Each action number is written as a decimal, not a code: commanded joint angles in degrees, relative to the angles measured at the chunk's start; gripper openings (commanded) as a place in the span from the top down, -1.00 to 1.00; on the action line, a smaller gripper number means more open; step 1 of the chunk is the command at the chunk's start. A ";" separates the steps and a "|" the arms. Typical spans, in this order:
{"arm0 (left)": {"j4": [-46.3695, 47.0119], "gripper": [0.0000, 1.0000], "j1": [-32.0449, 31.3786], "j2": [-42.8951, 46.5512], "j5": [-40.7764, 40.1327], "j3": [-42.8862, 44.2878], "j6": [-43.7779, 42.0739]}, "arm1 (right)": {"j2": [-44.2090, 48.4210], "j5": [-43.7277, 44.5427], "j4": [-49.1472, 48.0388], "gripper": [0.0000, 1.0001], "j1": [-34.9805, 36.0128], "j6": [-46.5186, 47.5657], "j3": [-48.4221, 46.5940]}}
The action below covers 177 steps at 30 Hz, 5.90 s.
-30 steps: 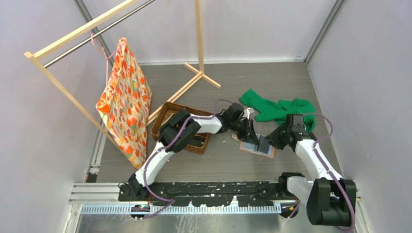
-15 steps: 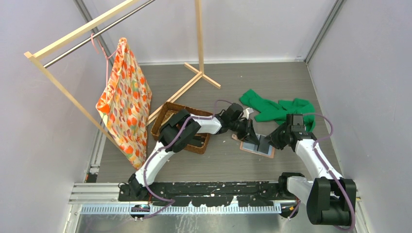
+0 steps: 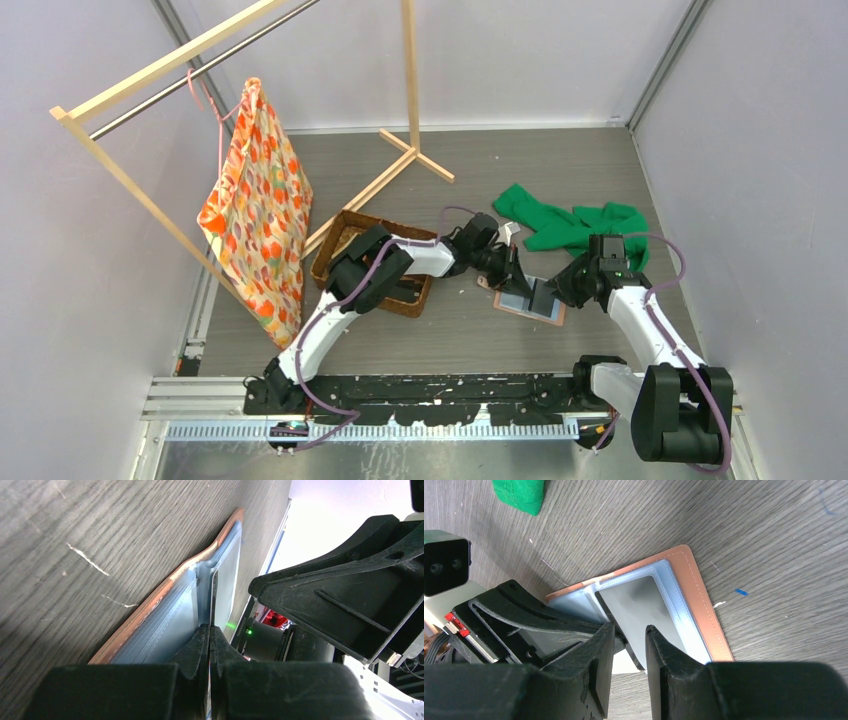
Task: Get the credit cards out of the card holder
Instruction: Remove the credit card from the card holder, then place the credit card in the storage box.
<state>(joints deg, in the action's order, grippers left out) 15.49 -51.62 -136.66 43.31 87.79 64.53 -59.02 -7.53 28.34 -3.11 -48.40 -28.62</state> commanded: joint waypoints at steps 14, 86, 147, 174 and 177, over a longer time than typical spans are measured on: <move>0.35 0.99 1.55 6.16 -0.55 -5.35 -2.82 | -1.96 0.17 -3.63 0.31 -1.61 -0.45 1.30; -6.78 0.43 1.78 2.60 6.00 2.30 -6.15 | -4.93 -0.29 -6.37 0.32 -1.98 0.54 3.92; -18.06 0.99 5.23 7.01 3.36 -0.18 -14.79 | -5.86 -0.46 -6.93 0.32 -2.07 0.77 3.92; -64.31 0.99 8.78 27.44 -24.95 12.51 -45.48 | 1.56 -1.68 1.21 -0.29 -2.25 2.04 -3.16; -68.71 0.99 9.86 30.97 -32.82 12.16 -48.91 | 2.96 -1.27 3.00 -0.37 -2.25 2.48 -4.92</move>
<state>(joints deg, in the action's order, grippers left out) -41.69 -43.51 -111.09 23.66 98.59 23.73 -58.59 -9.58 28.47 -5.13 -47.16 -29.43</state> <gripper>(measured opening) 0.010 0.669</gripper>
